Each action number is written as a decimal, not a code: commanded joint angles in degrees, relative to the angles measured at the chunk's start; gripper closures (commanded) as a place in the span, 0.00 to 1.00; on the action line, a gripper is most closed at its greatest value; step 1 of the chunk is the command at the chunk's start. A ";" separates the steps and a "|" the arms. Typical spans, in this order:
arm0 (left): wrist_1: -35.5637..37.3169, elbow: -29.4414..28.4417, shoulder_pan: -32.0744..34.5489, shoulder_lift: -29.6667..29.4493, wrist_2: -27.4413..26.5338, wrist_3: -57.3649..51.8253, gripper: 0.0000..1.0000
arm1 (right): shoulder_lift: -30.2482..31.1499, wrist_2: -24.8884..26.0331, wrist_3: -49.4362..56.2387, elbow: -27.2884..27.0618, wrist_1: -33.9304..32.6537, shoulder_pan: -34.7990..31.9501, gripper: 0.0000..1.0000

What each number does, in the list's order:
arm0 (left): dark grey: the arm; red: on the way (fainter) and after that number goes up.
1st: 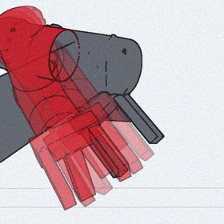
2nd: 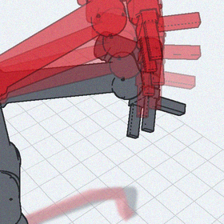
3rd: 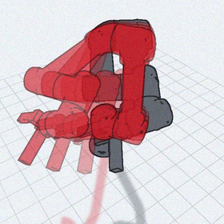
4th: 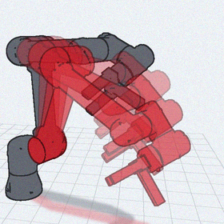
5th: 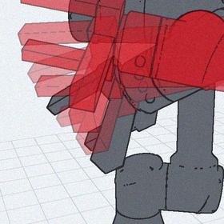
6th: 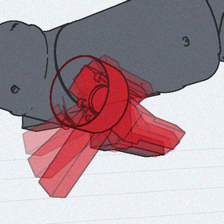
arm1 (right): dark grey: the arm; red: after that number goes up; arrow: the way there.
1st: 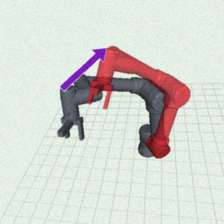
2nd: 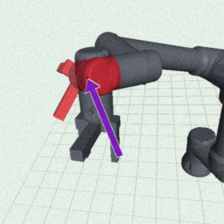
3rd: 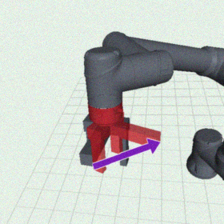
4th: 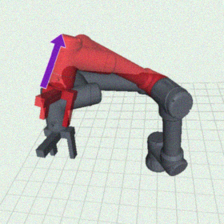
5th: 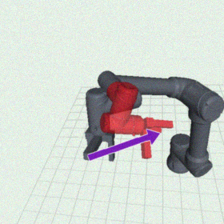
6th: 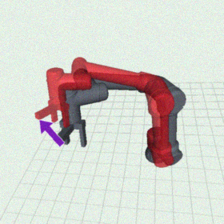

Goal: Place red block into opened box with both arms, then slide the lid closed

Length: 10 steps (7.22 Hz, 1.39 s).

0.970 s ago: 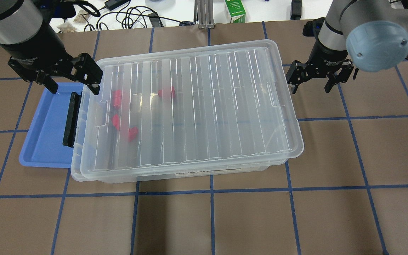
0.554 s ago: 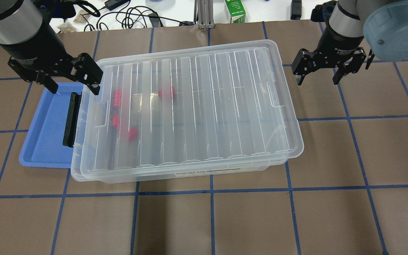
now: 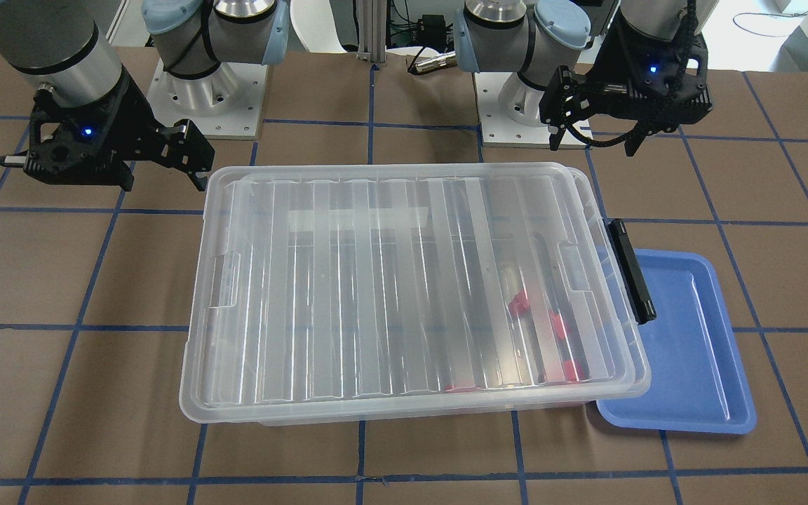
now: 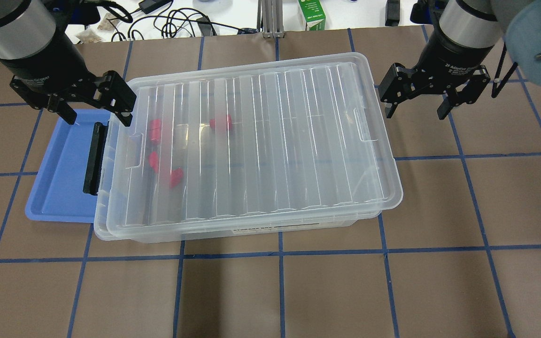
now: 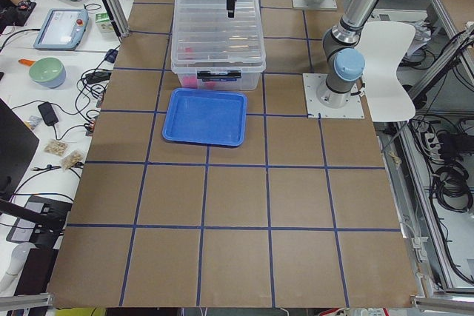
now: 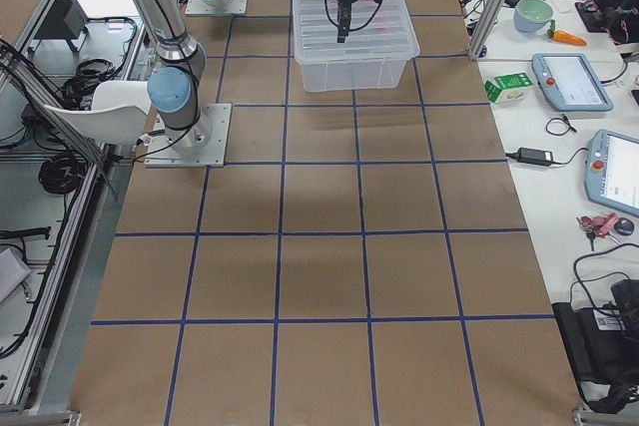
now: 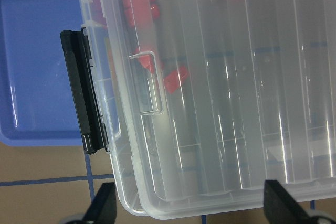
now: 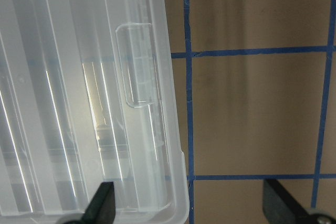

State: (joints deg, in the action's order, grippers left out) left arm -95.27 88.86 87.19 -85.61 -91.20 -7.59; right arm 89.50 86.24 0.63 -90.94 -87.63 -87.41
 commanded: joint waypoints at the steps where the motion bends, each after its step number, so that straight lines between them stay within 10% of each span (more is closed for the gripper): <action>1: 0.00 0.00 0.00 0.00 -0.03 0.03 0.00 | 1.02 1.21 -0.19 -0.46 0.62 0.13 0.00; 10: 1.14 0.62 0.09 -0.79 0.23 4.78 0.00 | 1.38 4.20 -0.19 -0.55 0.79 0.13 0.00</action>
State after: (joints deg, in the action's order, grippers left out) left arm -94.17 89.43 87.21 -86.45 -91.01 -2.80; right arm 90.88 90.38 0.44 -91.49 -86.76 -87.28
